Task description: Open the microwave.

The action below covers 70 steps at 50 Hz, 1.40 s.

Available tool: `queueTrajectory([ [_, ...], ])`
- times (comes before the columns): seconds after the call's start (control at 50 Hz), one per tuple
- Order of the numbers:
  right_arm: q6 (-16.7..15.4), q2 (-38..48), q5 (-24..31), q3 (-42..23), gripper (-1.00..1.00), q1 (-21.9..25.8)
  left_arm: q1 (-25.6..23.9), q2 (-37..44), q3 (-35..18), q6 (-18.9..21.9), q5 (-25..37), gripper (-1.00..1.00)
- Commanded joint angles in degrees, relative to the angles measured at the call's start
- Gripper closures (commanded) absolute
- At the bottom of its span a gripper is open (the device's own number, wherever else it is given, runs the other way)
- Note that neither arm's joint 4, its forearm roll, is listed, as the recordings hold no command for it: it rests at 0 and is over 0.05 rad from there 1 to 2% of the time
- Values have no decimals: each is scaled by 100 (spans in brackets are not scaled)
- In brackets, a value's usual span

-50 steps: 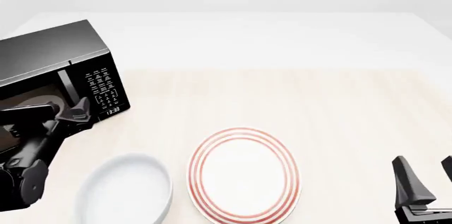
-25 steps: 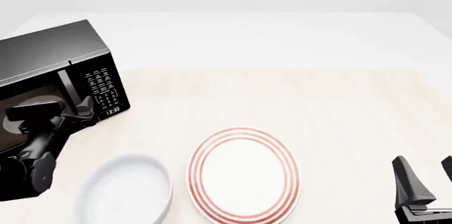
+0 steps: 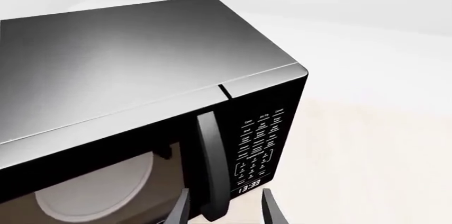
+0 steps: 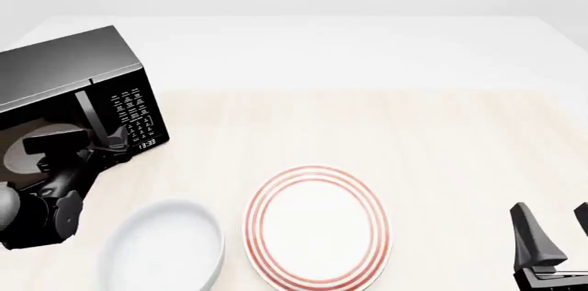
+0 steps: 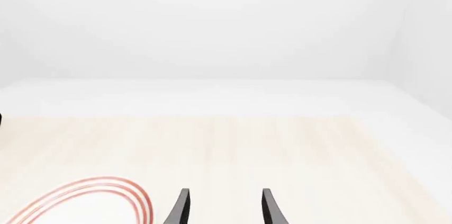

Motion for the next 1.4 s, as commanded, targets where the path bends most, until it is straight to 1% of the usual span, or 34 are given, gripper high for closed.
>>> queueTrajectory([
  [0.02,0,1,0,0,-100,-1,13,298,-158,-29,35,-100],
  [0.12,0,1,0,0,-100,0,19,400,-291,-79,144,-100],
  [0.42,0,0,0,0,-100,1,-33,593,-451,-44,191,-100],
  [0.74,0,0,0,0,-100,0,-51,698,-519,-78,201,-100],
  [0.76,0,0,0,0,-100,0,-6,677,-496,-93,184,100],
  [0.82,-1,-1,0,0,-100,-1,50,680,-472,-113,163,100],
  [0.84,0,1,0,0,-100,0,50,498,-332,-90,87,100],
  [1.2,1,0,0,0,-100,0,44,483,-271,-99,1,100],
  [1.4,0,0,0,0,-100,1,-101,55,8,-83,-27,100],
])
